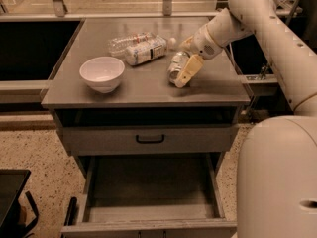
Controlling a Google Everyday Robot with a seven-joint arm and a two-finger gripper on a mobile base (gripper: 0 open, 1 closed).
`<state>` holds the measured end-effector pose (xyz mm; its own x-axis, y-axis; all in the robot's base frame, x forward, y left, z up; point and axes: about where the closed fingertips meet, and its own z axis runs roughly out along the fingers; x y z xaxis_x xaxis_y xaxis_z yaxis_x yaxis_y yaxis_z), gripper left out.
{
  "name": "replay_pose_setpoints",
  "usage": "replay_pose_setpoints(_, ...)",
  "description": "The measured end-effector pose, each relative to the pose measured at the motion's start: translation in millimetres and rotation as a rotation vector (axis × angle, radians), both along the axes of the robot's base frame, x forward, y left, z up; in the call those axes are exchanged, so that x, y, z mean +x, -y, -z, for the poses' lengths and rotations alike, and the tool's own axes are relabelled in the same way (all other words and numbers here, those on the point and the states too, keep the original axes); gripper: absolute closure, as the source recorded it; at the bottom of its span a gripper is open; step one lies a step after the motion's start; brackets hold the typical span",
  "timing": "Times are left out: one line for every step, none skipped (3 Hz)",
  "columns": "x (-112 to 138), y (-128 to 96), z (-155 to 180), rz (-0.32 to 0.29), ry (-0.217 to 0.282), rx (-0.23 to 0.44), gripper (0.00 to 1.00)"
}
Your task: Place 7up can into middle drawer
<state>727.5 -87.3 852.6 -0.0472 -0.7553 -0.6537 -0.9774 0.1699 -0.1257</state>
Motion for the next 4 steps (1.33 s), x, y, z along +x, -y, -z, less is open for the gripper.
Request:
replay_pose_setpoints(0.0,0.0,0.0,0.000,0.000,0.000,0.00)
replay_pose_setpoints(0.0,-0.1,0.1,0.000,0.000,0.000,0.18)
replay_pose_setpoints(0.0,-0.1,0.1,0.000,0.000,0.000,0.41)
replay_pose_setpoints(0.0,0.0,0.1,0.000,0.000,0.000,0.64)
